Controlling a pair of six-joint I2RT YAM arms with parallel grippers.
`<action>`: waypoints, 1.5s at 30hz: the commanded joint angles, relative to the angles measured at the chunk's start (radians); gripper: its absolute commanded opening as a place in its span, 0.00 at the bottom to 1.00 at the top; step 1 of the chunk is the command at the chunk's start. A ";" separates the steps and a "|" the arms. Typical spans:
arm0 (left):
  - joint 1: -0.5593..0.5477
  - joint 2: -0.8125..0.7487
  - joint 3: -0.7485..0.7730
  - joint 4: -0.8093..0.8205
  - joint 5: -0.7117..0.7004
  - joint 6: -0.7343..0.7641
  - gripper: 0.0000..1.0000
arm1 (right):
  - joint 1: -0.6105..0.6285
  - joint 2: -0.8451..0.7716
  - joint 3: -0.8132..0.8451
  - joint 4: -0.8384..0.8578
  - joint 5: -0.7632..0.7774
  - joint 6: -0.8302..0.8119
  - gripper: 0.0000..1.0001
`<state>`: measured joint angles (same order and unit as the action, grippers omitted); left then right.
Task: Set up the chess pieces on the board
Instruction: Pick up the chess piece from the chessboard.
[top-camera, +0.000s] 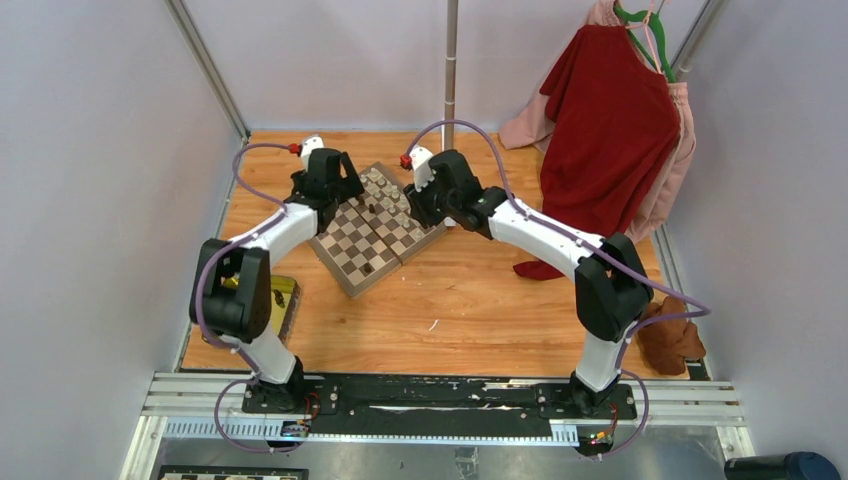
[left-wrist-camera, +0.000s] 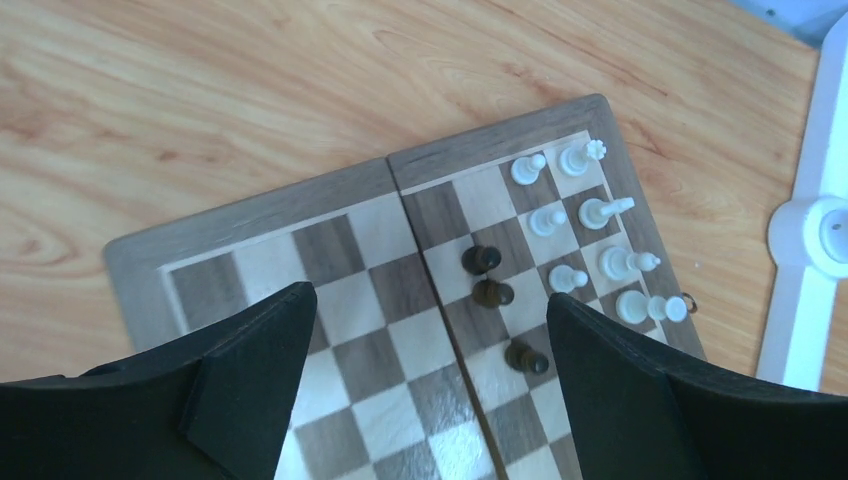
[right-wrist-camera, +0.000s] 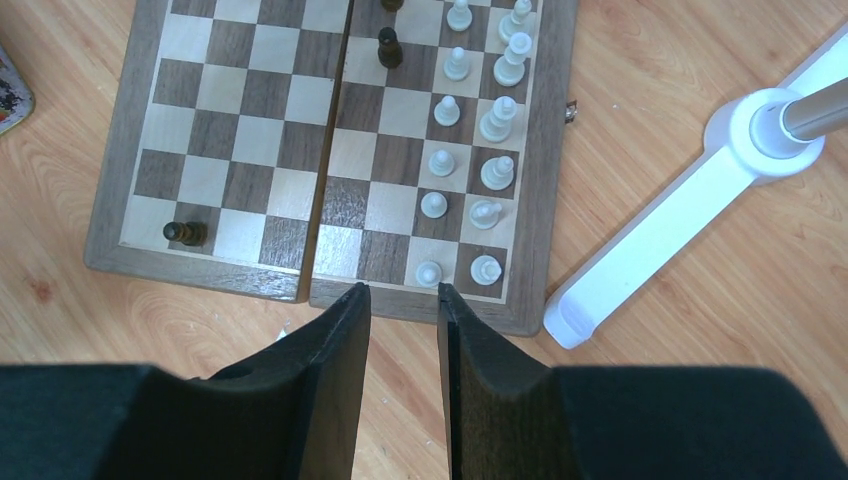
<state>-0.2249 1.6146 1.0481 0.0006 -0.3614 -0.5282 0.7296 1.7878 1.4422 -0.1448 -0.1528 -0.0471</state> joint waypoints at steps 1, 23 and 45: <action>-0.004 0.109 0.079 0.048 0.042 0.040 0.90 | -0.021 -0.007 -0.015 0.044 0.023 -0.019 0.35; -0.011 0.324 0.297 -0.171 0.046 -0.093 0.66 | -0.072 0.087 0.030 0.060 -0.012 0.003 0.35; -0.024 0.387 0.385 -0.257 0.045 -0.104 0.52 | -0.089 0.122 0.046 0.059 -0.033 0.015 0.35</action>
<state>-0.2440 1.9743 1.4029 -0.2317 -0.3161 -0.6243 0.6586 1.8896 1.4601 -0.0956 -0.1719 -0.0437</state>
